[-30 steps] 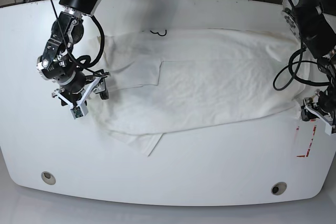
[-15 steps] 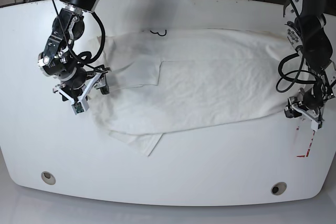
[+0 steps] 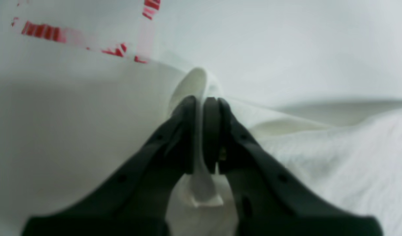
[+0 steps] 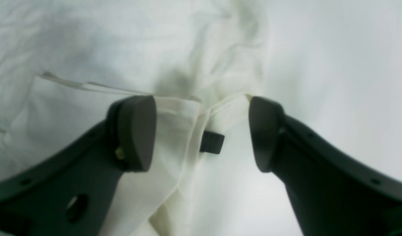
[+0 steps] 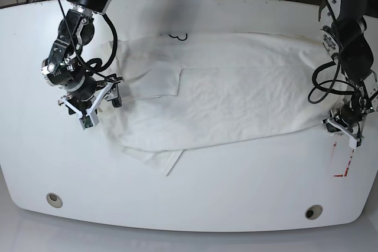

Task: Fold the T-shirt properly

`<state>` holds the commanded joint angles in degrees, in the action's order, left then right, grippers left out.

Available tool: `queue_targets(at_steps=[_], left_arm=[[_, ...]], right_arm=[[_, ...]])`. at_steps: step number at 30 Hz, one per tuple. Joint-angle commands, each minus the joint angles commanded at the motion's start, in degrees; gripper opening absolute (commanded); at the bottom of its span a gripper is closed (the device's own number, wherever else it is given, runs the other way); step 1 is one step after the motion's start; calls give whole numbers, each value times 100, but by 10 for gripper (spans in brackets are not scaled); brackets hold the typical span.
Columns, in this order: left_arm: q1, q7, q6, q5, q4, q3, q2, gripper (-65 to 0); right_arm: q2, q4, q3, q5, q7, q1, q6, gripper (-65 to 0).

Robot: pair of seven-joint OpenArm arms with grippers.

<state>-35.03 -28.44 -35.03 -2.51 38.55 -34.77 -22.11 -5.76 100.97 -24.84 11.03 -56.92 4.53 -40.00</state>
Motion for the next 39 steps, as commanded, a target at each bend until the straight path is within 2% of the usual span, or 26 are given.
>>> queue_targets(at_steps=[7,10,16,22,24,29,32,35,39], left_arm=[[-26,-26,-26,9,633,44,9,-629],[-114,-26,-26,18,730,281,9,-603],[-141,-62,-35,26,1073,431,0,-499],[-141,-466,-35,26,1486,431,0,-307],[-141,-642,-35,26,1714,422,0,-276],[167,-1169,-44,70,2251,413,0,-278],[501,-1495,-53,369,2848,404,0,-278],[1143,-1943,-53,888,3613,404,-18,-278],[1916,-2382,-53,1521,4598,387,-18,-278]], right_arm=[[0,273,18,26,-18,-70,0,-227],[0,404,26,44,-26,-185,0,-227],[114,897,35,53,-44,-422,0,-222],[264,1345,35,105,-273,-712,0,-219],[360,1380,35,299,-387,-844,0,-219],[413,1380,35,862,-492,-1125,0,-222],[413,1371,26,1196,-492,-1354,0,-225],[413,1371,18,1407,-492,-1556,0,-227],[413,1371,9,1442,-492,-1776,0,-227]])
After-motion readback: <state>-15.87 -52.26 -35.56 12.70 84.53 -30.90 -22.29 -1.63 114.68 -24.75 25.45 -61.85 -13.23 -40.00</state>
